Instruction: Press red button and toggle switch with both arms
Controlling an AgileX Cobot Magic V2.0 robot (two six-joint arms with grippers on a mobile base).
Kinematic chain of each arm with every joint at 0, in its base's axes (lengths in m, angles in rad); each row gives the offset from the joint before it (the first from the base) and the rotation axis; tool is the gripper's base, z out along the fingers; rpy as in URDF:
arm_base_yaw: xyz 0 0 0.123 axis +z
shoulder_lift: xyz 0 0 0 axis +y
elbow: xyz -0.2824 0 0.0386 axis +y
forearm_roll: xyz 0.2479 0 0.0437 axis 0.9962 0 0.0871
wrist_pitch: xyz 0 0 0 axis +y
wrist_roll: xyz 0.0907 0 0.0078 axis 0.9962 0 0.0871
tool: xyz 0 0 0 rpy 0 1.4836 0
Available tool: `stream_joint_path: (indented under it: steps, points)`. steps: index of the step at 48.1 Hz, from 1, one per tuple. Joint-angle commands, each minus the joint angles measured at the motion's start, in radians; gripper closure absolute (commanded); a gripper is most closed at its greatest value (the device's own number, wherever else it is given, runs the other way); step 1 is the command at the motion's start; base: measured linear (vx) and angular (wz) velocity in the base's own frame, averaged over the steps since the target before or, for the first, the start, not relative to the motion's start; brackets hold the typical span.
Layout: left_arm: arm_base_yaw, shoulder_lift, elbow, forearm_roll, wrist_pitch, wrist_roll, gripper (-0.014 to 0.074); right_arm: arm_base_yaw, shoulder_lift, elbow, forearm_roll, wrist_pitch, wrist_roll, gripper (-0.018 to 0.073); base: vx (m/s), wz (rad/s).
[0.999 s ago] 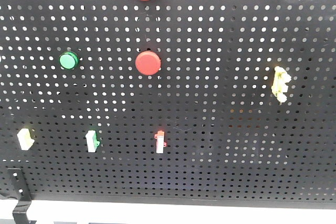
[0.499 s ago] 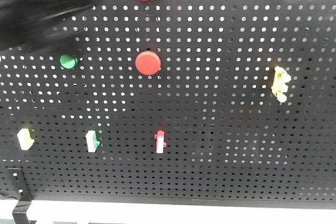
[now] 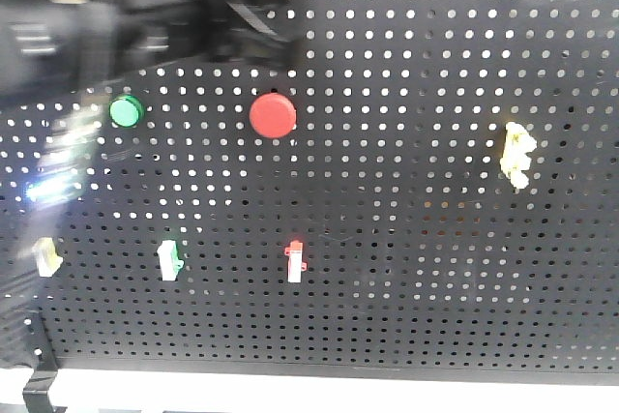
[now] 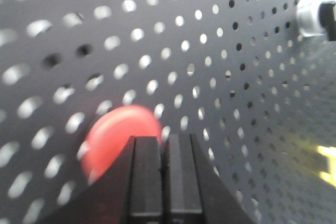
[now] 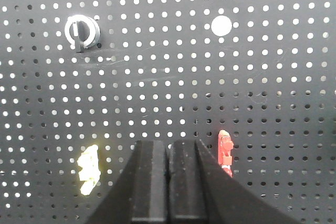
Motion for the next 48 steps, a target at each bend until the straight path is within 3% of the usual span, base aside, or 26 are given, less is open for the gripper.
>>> stream_joint_path:
  steps: [1, 8, 15, 29, 32, 33, 40, 48]
  points:
    - [0.017, 0.007, -0.076, 0.008, -0.083, -0.01, 0.0594, -0.004, 0.014, -0.034, 0.002, -0.068, 0.0, 0.0562, 0.0, 0.0]
    - [0.048, 0.034, -0.12, 0.008, -0.039, -0.065, 0.0594, -0.004, 0.014, -0.034, 0.002, -0.044, 0.0, 0.0562, 0.0, 0.0]
    - [0.047, 0.022, -0.12, 0.008, 0.003, -0.069, 0.0594, -0.004, 0.014, -0.034, 0.002, -0.02, 0.0, 0.0562, 0.0, 0.0]
    - [-0.058, -0.118, -0.011, 0.007, 0.019, -0.062, 0.0594, -0.004, 0.014, -0.034, 0.057, -0.003, 0.0, 0.0562, 0.0, 0.0]
    - [-0.08, -0.166, 0.055, 0.008, 0.001, -0.062, 0.0594, -0.004, 0.014, -0.034, 0.07, 0.008, 0.0, 0.0562, 0.0, 0.0]
    - [-0.101, -0.295, 0.253, 0.008, -0.063, -0.062, 0.0594, -0.004, 0.014, -0.035, 0.082, 0.031, -0.053, 0.0562, 0.0, 0.0]
    - [-0.104, -0.505, 0.526, 0.008, -0.146, -0.076, 0.0594, -0.004, 0.02, -0.059, 0.126, 0.091, -0.157, 0.0562, 0.0, 0.0]
    - [-0.104, -0.742, 0.829, 0.001, -0.165, -0.102, 0.0594, -0.004, 0.106, -0.145, 0.32, 0.122, -0.309, 0.0562, 0.0, 0.0]
